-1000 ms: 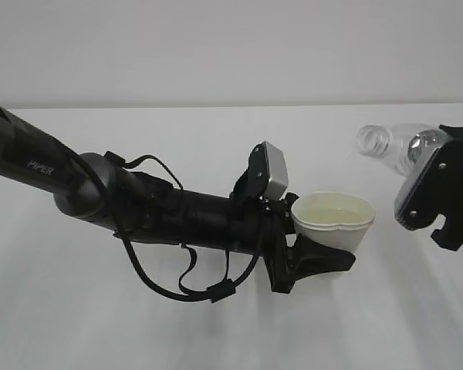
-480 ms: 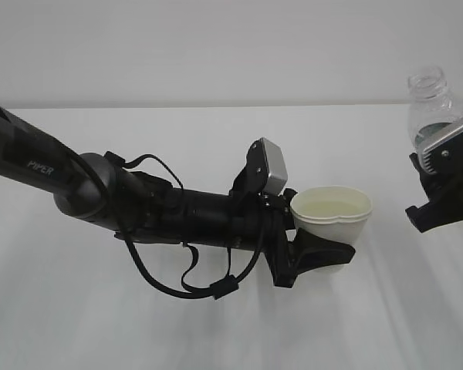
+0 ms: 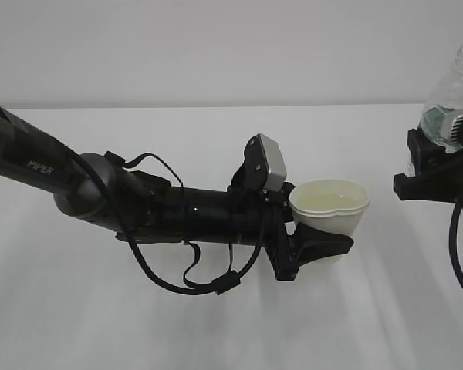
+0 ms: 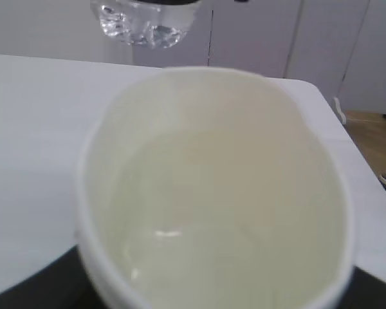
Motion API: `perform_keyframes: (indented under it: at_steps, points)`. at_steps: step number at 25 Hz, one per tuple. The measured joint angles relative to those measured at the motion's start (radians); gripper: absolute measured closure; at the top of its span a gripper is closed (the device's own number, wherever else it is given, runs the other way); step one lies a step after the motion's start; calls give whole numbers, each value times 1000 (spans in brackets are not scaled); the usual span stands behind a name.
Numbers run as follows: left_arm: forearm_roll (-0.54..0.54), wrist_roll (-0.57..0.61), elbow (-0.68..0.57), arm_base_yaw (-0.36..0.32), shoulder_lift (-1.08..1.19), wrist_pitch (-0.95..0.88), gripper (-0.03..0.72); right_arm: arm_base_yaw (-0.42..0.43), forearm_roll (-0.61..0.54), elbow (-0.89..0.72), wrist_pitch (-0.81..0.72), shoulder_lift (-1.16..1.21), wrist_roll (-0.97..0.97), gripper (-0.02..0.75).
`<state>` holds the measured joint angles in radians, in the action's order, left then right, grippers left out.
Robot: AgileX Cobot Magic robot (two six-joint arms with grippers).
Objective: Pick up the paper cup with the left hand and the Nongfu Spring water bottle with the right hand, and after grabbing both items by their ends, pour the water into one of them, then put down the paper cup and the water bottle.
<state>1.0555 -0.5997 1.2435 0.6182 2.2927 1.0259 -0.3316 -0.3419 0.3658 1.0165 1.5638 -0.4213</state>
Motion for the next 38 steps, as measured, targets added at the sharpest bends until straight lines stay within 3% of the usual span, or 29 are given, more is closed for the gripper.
perform_keyframes:
  at_steps: [7,38]
  points:
    - [-4,2,0,0,0,-4,262,0,4,2,101,146,209,320]
    - [22,10,0,-19,0,-19,262,0,22,232,107,536,293,322]
